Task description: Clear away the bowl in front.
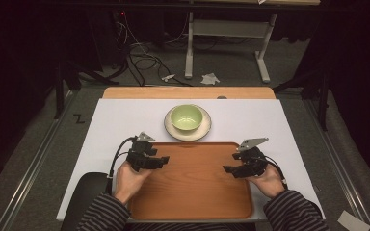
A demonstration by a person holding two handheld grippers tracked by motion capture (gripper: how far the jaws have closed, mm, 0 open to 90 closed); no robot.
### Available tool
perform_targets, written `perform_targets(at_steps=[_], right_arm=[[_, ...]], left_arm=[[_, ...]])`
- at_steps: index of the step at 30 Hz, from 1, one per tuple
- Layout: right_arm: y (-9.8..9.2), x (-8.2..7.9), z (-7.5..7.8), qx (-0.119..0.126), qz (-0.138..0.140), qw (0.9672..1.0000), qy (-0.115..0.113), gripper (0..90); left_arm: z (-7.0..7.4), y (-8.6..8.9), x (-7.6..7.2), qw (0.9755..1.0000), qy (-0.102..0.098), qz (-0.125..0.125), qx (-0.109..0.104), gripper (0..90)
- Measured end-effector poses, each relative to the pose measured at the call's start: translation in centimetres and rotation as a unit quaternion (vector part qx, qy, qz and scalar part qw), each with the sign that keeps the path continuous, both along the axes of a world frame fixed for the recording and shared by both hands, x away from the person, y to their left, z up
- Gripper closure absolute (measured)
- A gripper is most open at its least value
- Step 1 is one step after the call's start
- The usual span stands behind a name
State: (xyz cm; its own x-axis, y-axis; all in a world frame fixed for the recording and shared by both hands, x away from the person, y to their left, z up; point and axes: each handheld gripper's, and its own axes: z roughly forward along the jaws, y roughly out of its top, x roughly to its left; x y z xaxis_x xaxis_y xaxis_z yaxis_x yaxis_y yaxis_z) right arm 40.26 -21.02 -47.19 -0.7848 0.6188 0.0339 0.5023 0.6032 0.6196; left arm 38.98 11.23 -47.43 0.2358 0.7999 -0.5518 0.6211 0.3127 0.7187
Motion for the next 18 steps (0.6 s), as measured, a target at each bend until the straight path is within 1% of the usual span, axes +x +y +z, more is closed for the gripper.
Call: perform_targets(at_steps=[2, 6, 9, 11, 14, 18], right_arm=[[0.1, -0.1, -0.02, -0.004, 0.005, 1.0, 0.0, 37.4], [0.18, -0.14, -0.13, -0.008, 0.006, 0.9999, 0.003, 37.1], [0.29, -0.16, -0.21, -0.013, 0.011, 0.9999, 0.002, 36.6], [0.38, -0.19, -0.26, -0.014, 0.009, 0.9999, 0.005, 36.3], [0.33, -0.19, -0.22, -0.015, 0.011, 0.9998, 0.0, 36.1], [0.26, -0.13, -0.27, -0.013, 0.004, 0.9999, 0.009, 34.7]], left_arm=[[-0.12, 0.01, 0.09, 1.0, 0.001, -0.001, 0.002, 39.6], [-0.27, -0.1, 0.06, 0.9999, -0.001, 0.0, 0.01, 39.3], [-0.34, -0.19, 0.04, 1.0, 0.001, -0.001, 0.009, 38.7], [-0.41, -0.22, 0.06, 0.9999, 0.002, -0.002, 0.011, 38.0], [-0.45, -0.36, 0.04, 0.9999, 0.004, -0.004, 0.01, 37.3], [-0.4, -0.45, 0.03, 1.0, 0.005, -0.006, 0.005, 36.7]])
